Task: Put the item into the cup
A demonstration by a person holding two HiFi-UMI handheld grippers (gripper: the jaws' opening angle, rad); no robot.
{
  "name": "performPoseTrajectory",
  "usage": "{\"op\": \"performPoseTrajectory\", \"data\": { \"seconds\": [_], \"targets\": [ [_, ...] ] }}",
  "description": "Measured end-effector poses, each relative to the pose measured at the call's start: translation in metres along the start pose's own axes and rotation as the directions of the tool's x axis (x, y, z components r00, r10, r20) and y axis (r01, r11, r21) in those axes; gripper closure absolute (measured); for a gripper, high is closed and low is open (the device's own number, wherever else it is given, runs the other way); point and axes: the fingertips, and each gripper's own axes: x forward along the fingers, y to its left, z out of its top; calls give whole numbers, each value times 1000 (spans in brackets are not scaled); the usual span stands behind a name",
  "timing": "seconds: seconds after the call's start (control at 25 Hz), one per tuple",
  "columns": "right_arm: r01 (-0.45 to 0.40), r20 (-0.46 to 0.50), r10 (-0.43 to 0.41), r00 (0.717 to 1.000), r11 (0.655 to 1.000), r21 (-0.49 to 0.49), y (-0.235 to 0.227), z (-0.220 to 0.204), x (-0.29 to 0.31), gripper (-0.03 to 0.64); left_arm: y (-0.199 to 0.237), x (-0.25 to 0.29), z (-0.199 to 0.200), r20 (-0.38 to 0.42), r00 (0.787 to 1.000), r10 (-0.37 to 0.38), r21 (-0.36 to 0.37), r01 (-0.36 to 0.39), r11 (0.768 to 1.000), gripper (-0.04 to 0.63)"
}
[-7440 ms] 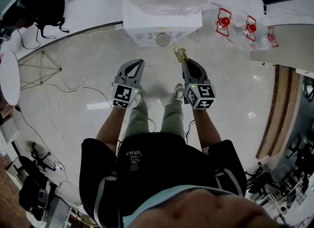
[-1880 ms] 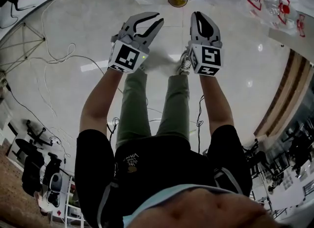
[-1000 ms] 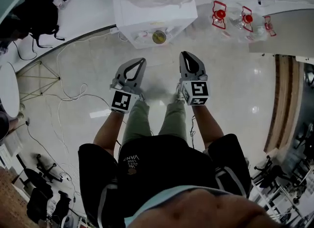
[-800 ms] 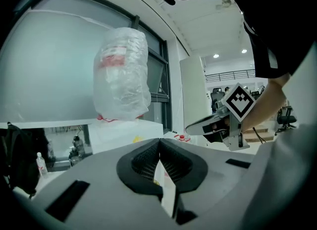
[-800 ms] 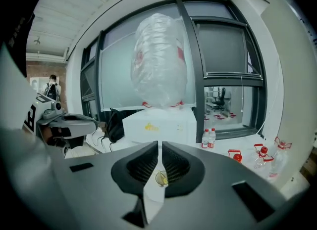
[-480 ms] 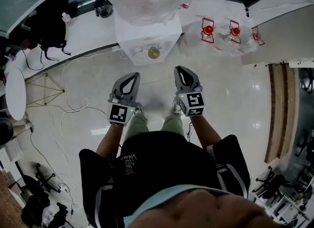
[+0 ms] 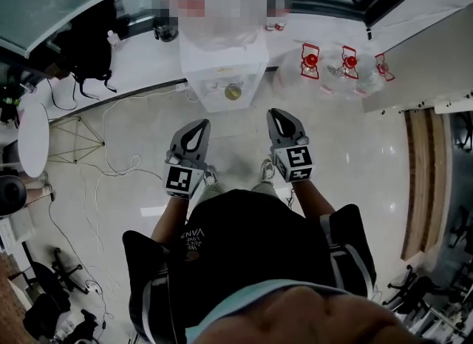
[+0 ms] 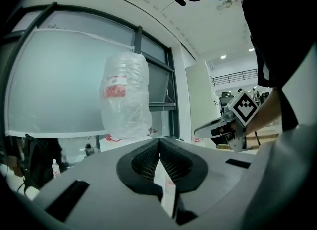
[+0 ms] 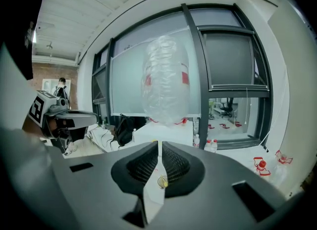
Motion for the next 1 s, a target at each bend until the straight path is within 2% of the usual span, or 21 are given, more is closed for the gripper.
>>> {"op": "performPoseTrajectory", "data": {
  "seconds": [0.48, 1.0],
  "targets": [
    [-11, 32, 10, 999, 999, 38, -9, 12, -50, 563, -27, -27, 22, 21, 998, 63, -58, -61, 996, 575],
    [-75, 8, 75, 997, 997, 35, 3, 3, -67, 563, -42, -39, 38, 21, 997, 79, -38, -78, 996, 575]
  ]
}}
